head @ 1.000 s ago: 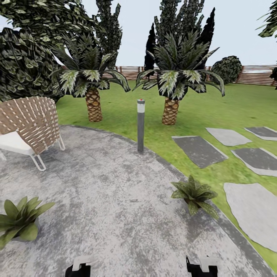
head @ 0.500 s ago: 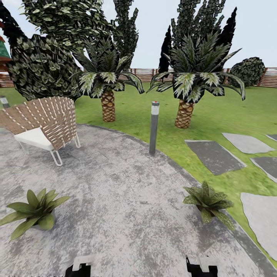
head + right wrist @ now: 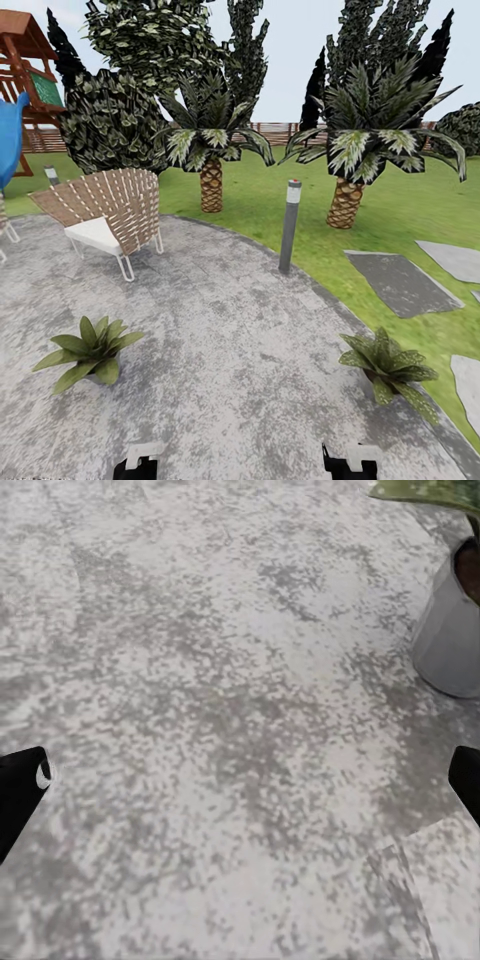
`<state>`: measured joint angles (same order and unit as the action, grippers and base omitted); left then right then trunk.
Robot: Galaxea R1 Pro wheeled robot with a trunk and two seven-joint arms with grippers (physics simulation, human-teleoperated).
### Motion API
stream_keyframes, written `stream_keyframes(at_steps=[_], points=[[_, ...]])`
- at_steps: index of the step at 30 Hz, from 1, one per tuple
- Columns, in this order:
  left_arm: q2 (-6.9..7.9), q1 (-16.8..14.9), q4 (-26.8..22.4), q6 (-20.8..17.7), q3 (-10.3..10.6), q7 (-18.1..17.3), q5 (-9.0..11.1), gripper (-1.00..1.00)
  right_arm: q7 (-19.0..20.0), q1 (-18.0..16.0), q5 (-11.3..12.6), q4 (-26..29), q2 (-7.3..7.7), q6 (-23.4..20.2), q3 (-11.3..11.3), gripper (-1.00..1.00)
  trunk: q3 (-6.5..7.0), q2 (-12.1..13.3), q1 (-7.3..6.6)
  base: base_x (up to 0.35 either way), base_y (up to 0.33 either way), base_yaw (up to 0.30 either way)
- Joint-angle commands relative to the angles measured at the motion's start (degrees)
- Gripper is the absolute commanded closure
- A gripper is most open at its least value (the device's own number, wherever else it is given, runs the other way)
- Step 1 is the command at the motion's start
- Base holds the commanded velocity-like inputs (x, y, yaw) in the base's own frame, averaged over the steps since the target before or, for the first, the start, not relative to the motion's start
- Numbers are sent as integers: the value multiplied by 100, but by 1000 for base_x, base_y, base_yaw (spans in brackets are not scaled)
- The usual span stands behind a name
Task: Pick up the pesticide atomizer in the garden and spray insectifuge to fully cover both potted plants in the garden.
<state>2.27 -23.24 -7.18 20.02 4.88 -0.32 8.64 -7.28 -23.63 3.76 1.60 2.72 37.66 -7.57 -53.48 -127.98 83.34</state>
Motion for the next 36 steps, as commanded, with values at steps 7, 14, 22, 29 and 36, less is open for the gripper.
stream_keyframes(at_steps=[7, 14, 22, 29, 36], points=[[2, -5, 7, 19, 48, -4, 59, 100, -19, -2, 37, -1, 1, 13, -51, -100, 30, -2, -1, 0, -105, 235], [2, -5, 7, 19, 48, -4, 59, 100, -19, -2, 37, -1, -10, 13, -53, -100, 38, -2, -1, 0, -79, 270], [2, -5, 7, 19, 48, -4, 59, 100, -19, -2, 36, -2, -17, 14, -53, -100, 38, -2, -1, 0, -1, 279], [2, -5, 7, 19, 47, -4, 60, 100, -19, -2, 37, -2, -17, 16, -51, -100, 38, -2, -1, 0, 0, 280], [2, -5, 7, 19, 48, -4, 59, 100, -19, -2, 37, -1, -17, 17, -51, -100, 38, -2, -1, 0, 0, 279]])
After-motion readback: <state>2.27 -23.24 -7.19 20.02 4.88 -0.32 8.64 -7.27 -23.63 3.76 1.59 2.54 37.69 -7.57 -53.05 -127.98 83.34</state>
